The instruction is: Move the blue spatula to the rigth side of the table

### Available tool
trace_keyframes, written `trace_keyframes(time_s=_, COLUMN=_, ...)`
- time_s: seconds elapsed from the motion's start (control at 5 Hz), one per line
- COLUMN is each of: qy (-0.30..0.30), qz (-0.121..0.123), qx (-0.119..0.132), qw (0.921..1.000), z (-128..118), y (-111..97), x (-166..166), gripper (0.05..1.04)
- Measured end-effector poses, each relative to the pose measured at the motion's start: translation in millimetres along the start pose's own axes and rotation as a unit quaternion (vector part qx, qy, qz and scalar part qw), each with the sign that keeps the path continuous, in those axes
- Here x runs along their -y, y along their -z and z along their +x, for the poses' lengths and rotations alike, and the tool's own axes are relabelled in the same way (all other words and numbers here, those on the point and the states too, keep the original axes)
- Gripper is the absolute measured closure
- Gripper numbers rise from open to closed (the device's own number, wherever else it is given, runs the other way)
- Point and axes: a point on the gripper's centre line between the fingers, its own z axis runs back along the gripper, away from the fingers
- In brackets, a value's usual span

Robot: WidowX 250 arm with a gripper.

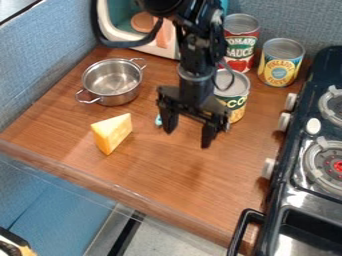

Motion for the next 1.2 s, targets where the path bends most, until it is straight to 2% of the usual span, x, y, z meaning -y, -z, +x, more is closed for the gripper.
trace_keyframes(time_s=0.2, qy=-0.005, qz=-0.008, qx=-0.005, qw=0.9999, z=15, y=10, x=-14, gripper=0.085)
trace_keyframes(time_s=0.4, qy=0.002, qz=0.000, qx=-0.011, qw=0.9999, z=30, y=21, x=-23, gripper=0.084)
trace_keyframes(time_s=0.6, qy=0.001, qz=0.009, qx=-0.025, qw=0.9997, z=31, y=28, x=-37, gripper=0.084)
trace_keyframes(time_s=1.0, qy=-0.016, qz=0.006, qx=-0.026, qw=0.9995, z=29, y=29, x=-59, gripper=0.085)
trace_keyframes(time_s=1.2, qy=-0.023, qz=0.005, qx=-0.004, qw=0.9997, z=29, y=12, x=-70, gripper=0.085)
